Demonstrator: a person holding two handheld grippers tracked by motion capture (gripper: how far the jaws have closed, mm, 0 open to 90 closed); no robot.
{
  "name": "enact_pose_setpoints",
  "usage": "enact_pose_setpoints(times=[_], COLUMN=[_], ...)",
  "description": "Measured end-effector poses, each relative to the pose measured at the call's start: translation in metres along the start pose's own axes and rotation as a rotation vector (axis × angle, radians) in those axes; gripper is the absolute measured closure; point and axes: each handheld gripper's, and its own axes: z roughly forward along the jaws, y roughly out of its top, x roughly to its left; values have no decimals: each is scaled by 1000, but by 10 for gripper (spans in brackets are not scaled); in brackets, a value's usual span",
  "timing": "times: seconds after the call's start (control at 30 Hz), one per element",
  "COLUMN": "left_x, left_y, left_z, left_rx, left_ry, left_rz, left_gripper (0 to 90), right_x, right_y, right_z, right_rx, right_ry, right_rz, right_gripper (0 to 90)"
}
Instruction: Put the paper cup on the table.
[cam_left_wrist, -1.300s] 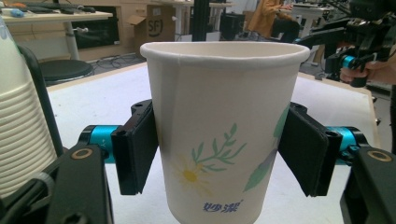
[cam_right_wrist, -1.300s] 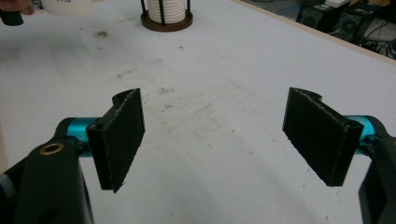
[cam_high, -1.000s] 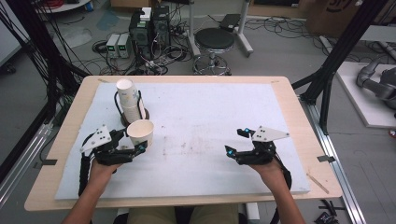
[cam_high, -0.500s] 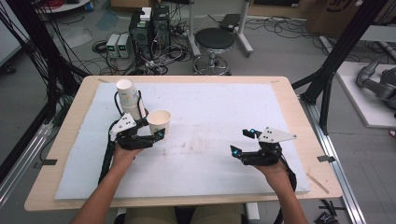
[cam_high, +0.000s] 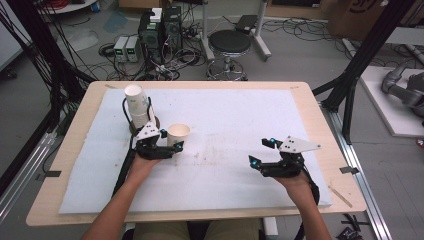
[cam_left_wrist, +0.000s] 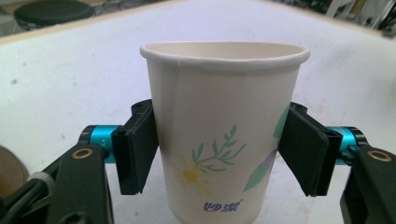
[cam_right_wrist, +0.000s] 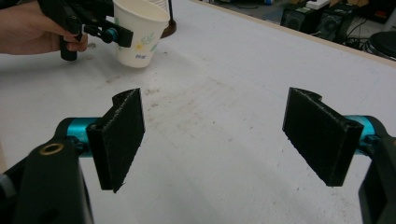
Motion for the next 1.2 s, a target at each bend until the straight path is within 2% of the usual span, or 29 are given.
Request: enact_pose_setpoints(times=[0.1,0.2,0.43,0.67,0.8,0.87,0.93,1.0,1.03,1.2], left_x=[0,-1,-8,-9,-8,-8,-8,-7,-7,-6], left_y=[-2,-1,0,-7,-10,-10,-11,-12,-12,-12], left_z=[2,0,-7,-17,-20,-21,-23,-25,-28,-46], left_rx=[45,55,105,126,111,112,103,86,74,20], left_ry=[1,10,34,42,38,38,44,47,41,1], left_rz=[-1,9,67,76,61,67,68,40,22,9], left_gripper=[326,334,336,341,340,328,291,203,171,167], right_x=[0,0,0,-2,-2,-1,-1,-1,-1,-1], right_y=[-1,0,-1,-3,-3,-3,-3,-3,-4,-6], right_z=[1,1,-1,-2,-2,-1,0,0,0,1], right_rx=[4,5,3,13,16,20,23,26,26,41], right_ry=[2,4,4,-1,2,3,5,6,6,2], right_rz=[3,6,4,9,7,11,8,9,9,9], right_gripper=[212,213,212,213,213,213,213,213,212,212])
